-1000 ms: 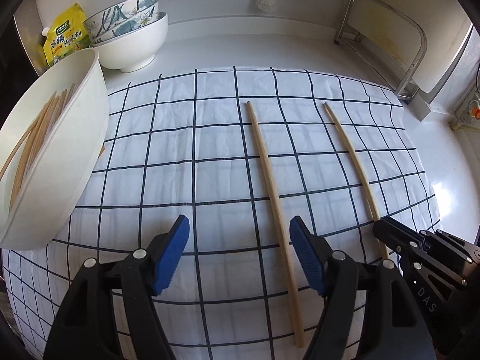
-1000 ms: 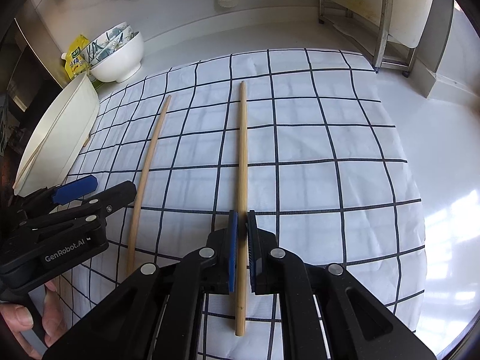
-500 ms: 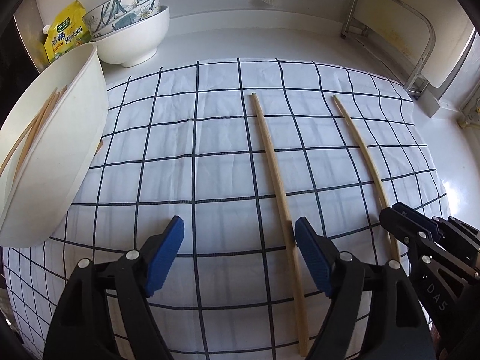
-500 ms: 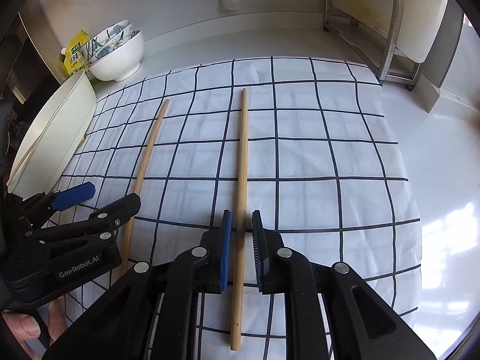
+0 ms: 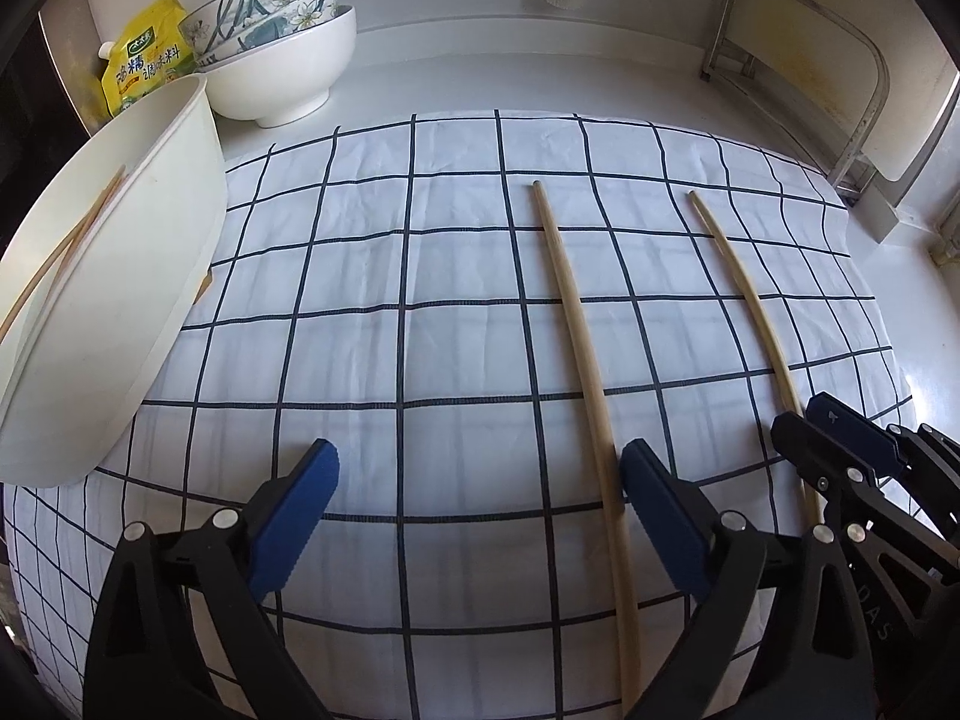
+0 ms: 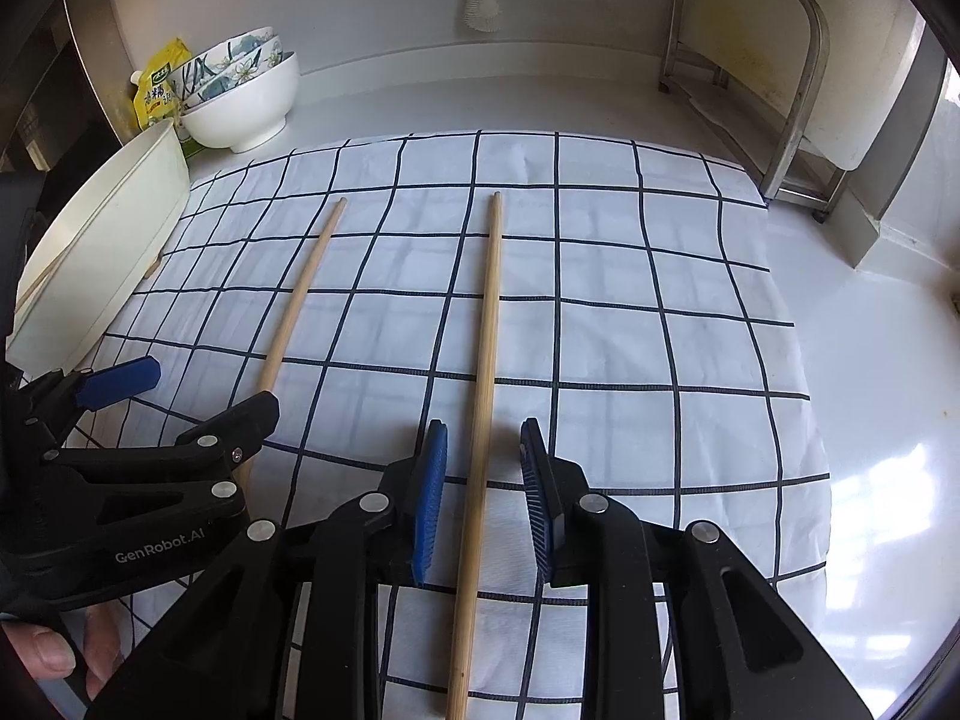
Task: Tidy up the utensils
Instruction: 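Lower the left tool onto one chopstick and close it while the right tool grasps the other, then lift the held chopsticks and carry both tools over the white basin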
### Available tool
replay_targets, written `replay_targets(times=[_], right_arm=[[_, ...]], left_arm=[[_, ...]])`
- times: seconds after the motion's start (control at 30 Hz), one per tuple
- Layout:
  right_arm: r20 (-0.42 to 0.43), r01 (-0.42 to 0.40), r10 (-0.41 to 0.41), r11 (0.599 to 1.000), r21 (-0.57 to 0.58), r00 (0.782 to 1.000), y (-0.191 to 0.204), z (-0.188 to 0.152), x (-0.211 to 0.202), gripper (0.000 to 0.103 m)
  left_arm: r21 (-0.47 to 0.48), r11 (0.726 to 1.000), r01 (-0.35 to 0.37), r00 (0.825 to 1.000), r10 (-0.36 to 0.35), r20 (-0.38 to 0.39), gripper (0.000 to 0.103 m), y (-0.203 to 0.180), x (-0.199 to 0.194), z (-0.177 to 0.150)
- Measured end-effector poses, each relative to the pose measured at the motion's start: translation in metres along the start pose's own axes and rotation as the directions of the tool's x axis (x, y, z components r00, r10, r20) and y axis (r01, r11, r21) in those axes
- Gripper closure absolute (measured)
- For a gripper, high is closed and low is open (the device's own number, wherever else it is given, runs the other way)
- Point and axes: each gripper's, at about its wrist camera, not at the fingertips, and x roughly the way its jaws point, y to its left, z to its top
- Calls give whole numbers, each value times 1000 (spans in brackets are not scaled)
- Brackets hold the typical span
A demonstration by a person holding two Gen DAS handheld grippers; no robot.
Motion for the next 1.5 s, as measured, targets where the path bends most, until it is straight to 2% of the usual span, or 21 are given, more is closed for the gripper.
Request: replay_targets(times=[0.03,0.1,0.17,0.2,0.27,0.3,0.37,0.63,0.8,1.23,1.5], right_arm=[[2,5,-5,1000,3,1000,0,0,0,79],[6,18,-19,1000,14,1000,-3,0,0,89],[7,11,-12,999,41,1000,-8,0,0,93],[7,11,-12,998,56,1000,-10,0,0,96],[8,8,-9,998,67,1000,-11,-1,-1,96],[10,12,-13,998,67,1000,-11,-1,-1,96],[11,13,-14,997,72,1000,-10,-1,-1,96],[-9,-70,73,984,164,997,-19,-3,-7,97],[4,-116,117,978,172,993,-9,2,-18,97],[86,-175,166,979,101,982,45,40,-67,97],[137,-242,236,970,31,962,106,76,-84,96]], left_arm=[[2,1000,1,1000,-1,4,17,-1,-1,-1],[11,1000,4,1000,-4,16,29,-6,-7,-3],[26,1000,12,1000,-13,27,46,-10,-11,-4],[32,999,13,999,-14,31,50,-13,-13,-5],[44,999,19,999,-21,32,70,-17,-15,-5],[52,998,25,999,-27,29,76,-19,-16,-4],[68,997,34,999,-35,19,95,-25,-16,-4],[45,995,90,995,-88,-46,96,-15,-16,1],[61,993,102,994,-100,-43,96,-2,-33,2],[51,990,130,989,-133,69,96,55,-104,34],[16,994,109,981,-110,159,96,116,-148,48]])
